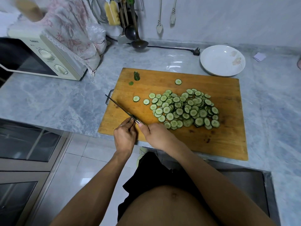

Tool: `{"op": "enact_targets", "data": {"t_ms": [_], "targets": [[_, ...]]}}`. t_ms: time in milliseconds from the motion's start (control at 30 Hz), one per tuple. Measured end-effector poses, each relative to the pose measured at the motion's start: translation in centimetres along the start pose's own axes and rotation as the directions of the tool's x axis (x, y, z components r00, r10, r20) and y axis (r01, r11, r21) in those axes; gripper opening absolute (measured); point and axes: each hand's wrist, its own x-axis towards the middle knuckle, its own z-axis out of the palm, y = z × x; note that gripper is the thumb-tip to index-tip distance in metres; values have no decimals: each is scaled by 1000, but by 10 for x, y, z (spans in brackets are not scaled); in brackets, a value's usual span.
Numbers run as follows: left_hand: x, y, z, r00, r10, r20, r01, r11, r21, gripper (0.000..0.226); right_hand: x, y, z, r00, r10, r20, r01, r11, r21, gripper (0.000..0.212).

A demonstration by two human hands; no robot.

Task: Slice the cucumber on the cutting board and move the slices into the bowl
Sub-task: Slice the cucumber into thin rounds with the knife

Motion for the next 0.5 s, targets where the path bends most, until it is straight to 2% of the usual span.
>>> {"op": "enact_targets", "data": {"t_ms": [333,500], "targets": [[0,-5,0,998,51,-47,-51,999,2,22,-2,16,-13,998,7,-55,-7,1000,11,63],[-4,-7,1,997,31,-75,-36,998,-54,20,-15,28,-21,996,-17,-87,17,1000,-1,60]]}}
